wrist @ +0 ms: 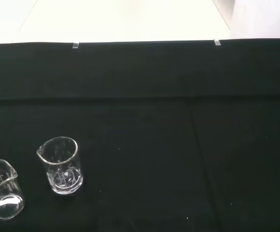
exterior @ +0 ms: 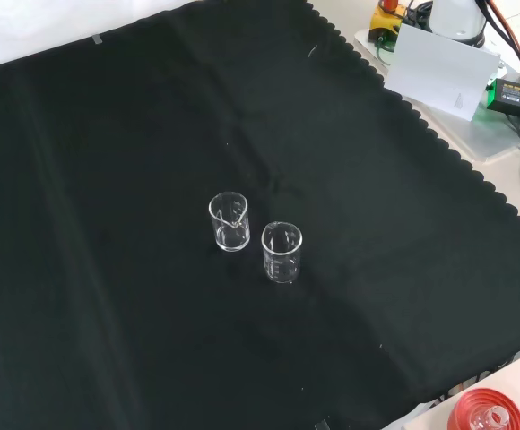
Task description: Pick up the beaker on the right.
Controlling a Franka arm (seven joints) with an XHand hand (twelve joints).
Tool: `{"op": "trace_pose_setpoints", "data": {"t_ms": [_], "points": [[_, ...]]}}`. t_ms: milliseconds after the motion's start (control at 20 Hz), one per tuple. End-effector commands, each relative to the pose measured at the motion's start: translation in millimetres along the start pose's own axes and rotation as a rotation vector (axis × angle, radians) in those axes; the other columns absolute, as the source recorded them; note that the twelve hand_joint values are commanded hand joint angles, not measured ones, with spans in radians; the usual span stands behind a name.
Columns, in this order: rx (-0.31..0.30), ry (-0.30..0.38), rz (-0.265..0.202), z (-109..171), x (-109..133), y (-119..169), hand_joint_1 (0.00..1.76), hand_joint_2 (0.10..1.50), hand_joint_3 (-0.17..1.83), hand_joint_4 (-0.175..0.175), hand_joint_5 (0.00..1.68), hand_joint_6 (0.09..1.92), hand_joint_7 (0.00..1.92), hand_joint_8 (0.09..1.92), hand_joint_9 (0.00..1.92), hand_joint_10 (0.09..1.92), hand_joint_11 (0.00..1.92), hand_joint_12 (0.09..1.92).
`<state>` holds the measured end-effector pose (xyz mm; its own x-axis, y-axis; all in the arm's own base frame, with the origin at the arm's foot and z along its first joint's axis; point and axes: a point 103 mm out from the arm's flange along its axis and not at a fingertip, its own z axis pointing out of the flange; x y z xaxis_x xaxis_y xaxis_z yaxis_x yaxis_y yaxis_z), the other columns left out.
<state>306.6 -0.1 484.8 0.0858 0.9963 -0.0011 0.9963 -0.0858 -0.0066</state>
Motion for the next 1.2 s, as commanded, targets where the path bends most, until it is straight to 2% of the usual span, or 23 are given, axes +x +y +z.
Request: {"op": "trace_pose_setpoints", "data": {"t_ms": [50,300,400,600,700,800,900,1050,1200], "points": [[-0.028,-0.006,0.006,-9,11,-7,0.2,1.43,0.08,-0.043,0.22,0.09,0.22,0.09,0.32,0.09,0.0,0.94],[-0.016,0.019,0.009,-11,4,-4,0.21,1.44,0.09,-0.043,0.23,0.09,0.22,0.09,0.32,0.09,0.0,0.96],[-0.019,0.0,0.01,-10,10,-6,0.21,1.44,0.09,-0.043,0.23,0.09,0.22,0.09,0.31,0.09,0.0,0.96],[-0.003,0.004,0.021,-4,2,1,0.22,1.44,0.08,-0.042,0.23,0.09,0.22,0.09,0.31,0.1,0.0,0.95],[0.007,0.014,0.03,3,-7,6,0.24,1.42,0.08,-0.042,0.22,0.09,0.2,0.1,0.24,0.26,0.0,0.95],[0.009,0.008,0.041,11,-17,12,0.26,1.39,0.07,-0.043,0.21,0.09,0.17,0.17,0.14,0.49,0.0,0.95],[0.015,0.019,0.049,17,-27,18,0.29,1.37,0.08,-0.044,0.2,0.09,0.13,0.27,0.08,0.64,0.0,0.95],[0.016,0.034,0.071,28,-41,26,0.32,1.33,0.09,-0.046,0.19,0.09,0.06,0.43,0.05,0.71,0.0,0.95],[0.017,0.052,0.093,40,-53,35,0.33,1.32,0.1,-0.047,0.18,0.09,0.04,0.48,0.05,0.72,0.0,0.95]]}}
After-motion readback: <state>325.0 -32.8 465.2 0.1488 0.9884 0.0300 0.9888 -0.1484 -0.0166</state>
